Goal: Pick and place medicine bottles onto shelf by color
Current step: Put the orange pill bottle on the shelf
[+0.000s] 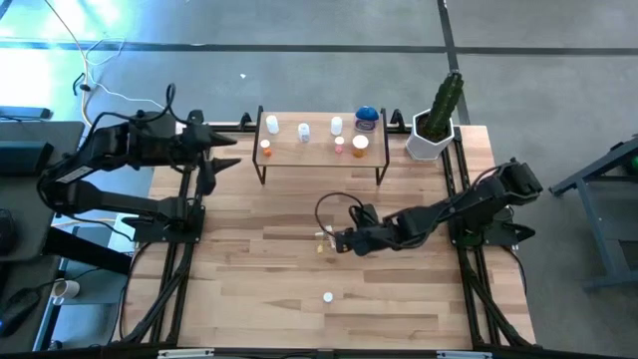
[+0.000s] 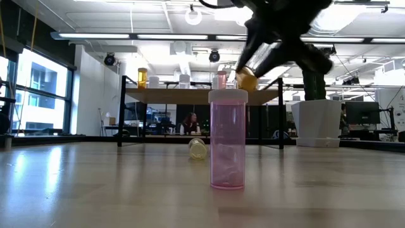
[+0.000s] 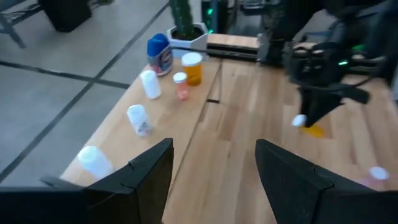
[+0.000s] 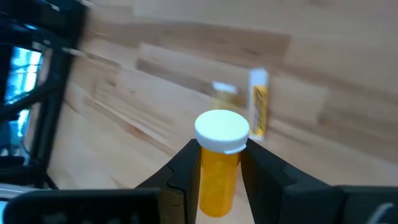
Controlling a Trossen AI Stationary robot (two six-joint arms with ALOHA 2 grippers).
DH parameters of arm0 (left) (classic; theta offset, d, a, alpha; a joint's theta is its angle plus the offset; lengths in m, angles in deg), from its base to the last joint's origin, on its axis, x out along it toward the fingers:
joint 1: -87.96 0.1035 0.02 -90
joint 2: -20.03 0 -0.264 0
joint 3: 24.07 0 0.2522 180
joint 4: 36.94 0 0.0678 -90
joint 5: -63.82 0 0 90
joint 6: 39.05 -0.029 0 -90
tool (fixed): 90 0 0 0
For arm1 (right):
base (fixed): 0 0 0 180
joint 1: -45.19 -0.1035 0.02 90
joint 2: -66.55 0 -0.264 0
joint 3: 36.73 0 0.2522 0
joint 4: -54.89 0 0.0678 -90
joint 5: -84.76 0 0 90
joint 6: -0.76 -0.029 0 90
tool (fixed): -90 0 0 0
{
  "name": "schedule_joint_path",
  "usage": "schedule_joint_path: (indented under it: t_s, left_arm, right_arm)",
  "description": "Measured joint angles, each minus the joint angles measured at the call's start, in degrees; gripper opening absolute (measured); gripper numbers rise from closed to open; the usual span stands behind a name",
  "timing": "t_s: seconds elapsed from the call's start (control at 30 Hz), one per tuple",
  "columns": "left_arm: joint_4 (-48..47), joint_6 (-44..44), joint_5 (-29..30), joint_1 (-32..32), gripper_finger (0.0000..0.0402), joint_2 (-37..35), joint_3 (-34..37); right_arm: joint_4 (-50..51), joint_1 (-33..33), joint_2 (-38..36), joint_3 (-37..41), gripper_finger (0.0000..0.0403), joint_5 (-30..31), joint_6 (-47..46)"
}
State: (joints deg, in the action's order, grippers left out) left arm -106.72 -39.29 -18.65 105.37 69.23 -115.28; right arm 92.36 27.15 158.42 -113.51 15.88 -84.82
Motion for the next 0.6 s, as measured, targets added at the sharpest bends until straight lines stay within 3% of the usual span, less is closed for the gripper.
schedule_joint_path:
  t_s: [0.4,0.6]
  left_arm:
    - [0.81,3.69,-10.83,-0.02,0.0218,-1.30,0.00]
    - [5.49,4.26,-16.77,-0.04,0.0218,-1.30,0.00]
  right_arm:
    - [-15.75,5.83,0.00,-0.35,0.0090,0.31,16.03]
    - [-21.52,8.40,0.00,-0.35,0.0090,-0.04,22.77]
